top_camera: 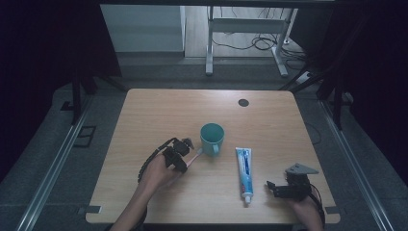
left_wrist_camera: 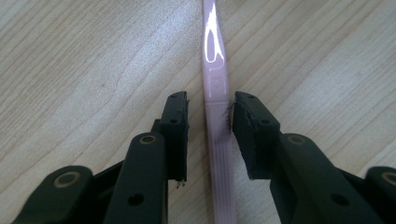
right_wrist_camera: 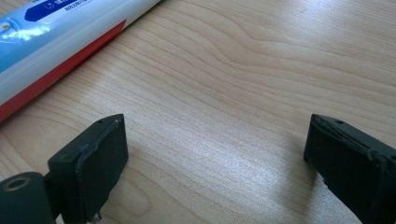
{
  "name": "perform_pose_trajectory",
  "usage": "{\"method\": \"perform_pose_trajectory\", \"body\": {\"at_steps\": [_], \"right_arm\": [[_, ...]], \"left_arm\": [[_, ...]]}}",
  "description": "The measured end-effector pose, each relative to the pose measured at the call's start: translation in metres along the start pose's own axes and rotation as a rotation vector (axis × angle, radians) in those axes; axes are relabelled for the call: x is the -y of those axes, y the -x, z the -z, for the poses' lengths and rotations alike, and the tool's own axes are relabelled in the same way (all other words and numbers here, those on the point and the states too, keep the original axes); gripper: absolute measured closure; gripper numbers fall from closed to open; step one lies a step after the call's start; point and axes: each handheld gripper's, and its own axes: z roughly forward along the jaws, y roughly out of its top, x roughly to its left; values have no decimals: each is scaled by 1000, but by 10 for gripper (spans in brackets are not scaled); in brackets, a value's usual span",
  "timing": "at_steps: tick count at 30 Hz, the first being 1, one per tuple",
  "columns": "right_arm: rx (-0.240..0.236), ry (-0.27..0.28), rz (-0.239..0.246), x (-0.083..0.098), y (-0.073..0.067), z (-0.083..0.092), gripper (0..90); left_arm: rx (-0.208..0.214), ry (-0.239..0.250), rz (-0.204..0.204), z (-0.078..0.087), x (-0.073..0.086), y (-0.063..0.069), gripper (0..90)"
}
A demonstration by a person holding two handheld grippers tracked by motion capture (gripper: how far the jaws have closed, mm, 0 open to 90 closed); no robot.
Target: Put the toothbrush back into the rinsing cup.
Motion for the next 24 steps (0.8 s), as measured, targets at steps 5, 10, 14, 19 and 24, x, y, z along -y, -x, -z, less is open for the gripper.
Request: {"method": "perform_pose_trajectory", "body": {"at_steps": [5, 10, 14, 19, 24], "right_arm": [[0, 0, 0, 0, 0, 0, 58], [0, 0, -1, 0, 0, 0, 57], [0, 0, 0, 0, 0, 0, 57], [0, 0, -1, 0, 0, 0, 57], [0, 0, -1, 0, 0, 0, 57]], "left_arm": [[-37, -38, 2, -1, -7, 3, 691], [-49, -79, -5, -2, -13, 4, 722], [-53, -107, -17, -2, -17, 6, 766], [-68, -142, -17, -3, -21, 7, 785], [-68, -131, -22, -2, -20, 5, 793]]}}
